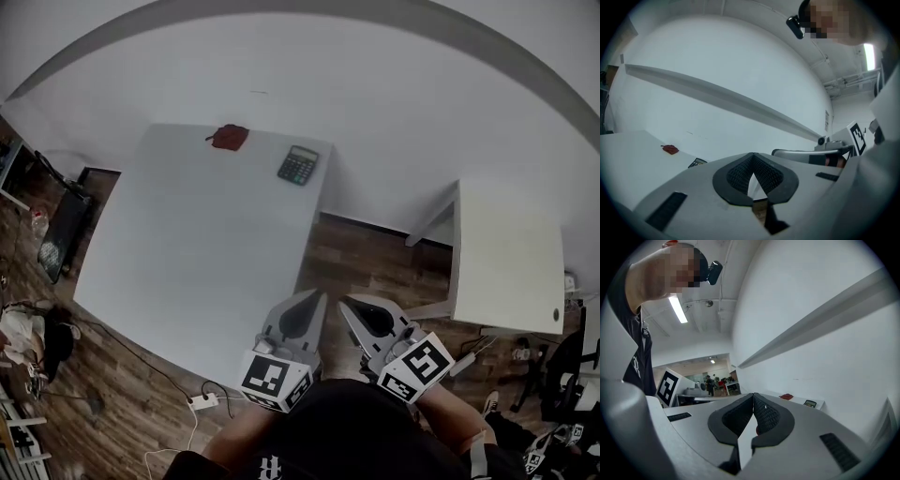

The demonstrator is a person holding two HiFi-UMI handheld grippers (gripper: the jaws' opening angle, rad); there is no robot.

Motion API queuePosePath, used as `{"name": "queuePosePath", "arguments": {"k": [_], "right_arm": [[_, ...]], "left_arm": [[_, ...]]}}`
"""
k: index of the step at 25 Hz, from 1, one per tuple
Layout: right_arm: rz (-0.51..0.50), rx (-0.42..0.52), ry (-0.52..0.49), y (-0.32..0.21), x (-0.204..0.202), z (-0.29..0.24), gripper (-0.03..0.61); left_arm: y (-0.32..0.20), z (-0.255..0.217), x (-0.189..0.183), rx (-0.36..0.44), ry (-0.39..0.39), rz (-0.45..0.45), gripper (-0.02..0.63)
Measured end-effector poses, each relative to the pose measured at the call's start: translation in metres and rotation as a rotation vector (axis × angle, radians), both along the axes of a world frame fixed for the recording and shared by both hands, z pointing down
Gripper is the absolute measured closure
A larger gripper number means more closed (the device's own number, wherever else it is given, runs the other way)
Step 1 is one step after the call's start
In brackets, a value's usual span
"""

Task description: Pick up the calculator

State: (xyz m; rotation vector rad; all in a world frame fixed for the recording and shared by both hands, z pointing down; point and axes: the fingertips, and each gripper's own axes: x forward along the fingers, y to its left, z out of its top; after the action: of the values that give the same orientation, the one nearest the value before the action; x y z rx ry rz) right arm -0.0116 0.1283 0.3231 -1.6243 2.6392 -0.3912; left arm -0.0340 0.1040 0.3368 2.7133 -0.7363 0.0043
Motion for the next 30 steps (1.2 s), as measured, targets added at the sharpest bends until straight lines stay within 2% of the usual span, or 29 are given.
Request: {"name": "queuePosePath", "arguments": {"k": [9,16,22,30], "right_arm": [[-0.07,-0.049,0.001,-0.074,0.004,0.008,0.565],[-0.228,-0.049,-0.118,-0.151,0.021,0.018,0.565],[-0.329,-0.138,-0.25,-0.255,0.076,0.05,0.565],[-0.357,-0.271,-0.222,-0.409,0.147,0.143,0.565]], "left_arm": [[-0.07,0.007,0.008,-0.039,0.029,-0.019,0.607],[-0.116,0.029,0.016,-0.072,-0.022,-0.04,0.607],[-0.162,0.048,0.022,-0.138,-0.084,-0.095,0.607],[-0.225,0.074,0.01,-0.245,-0.163,-0.259,0.607]]}}
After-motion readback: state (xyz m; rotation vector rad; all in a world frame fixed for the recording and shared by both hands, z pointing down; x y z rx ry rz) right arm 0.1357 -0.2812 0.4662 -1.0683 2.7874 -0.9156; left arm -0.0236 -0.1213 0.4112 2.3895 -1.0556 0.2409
